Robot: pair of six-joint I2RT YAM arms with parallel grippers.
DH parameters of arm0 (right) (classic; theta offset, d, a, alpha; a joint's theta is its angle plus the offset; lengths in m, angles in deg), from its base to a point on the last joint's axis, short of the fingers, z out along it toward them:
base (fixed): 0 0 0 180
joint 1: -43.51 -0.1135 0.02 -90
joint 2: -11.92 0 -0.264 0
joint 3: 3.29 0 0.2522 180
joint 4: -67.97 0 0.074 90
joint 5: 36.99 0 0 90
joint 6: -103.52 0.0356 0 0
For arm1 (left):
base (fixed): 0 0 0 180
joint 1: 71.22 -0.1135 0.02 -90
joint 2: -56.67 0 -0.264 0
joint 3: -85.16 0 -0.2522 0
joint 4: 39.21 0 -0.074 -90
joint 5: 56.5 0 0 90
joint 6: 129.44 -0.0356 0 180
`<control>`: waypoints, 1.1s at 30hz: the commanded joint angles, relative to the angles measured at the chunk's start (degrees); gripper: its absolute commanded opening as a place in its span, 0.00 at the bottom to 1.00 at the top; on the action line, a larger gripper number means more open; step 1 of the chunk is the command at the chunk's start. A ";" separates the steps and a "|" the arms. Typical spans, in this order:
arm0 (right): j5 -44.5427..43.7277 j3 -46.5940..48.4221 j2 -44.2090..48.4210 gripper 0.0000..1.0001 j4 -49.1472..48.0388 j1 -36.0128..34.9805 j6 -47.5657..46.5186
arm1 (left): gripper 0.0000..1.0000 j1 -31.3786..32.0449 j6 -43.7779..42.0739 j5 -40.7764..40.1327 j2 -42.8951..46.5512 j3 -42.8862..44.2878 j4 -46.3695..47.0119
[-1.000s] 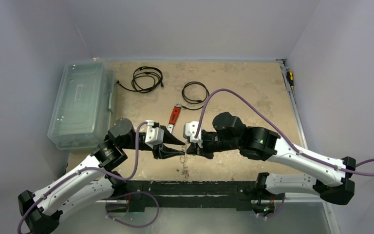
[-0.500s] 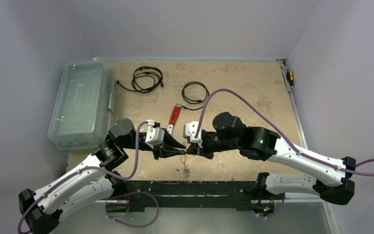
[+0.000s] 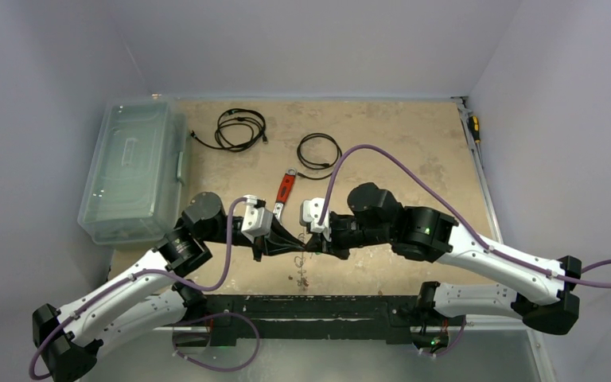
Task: Put the keys on the keyring
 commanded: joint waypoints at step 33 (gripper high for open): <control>-3.56 -10.37 9.87 0.38 -18.81 -0.36 10.82 | 0.00 0.37 -1.87 -5.88 5.29 1.90 -1.24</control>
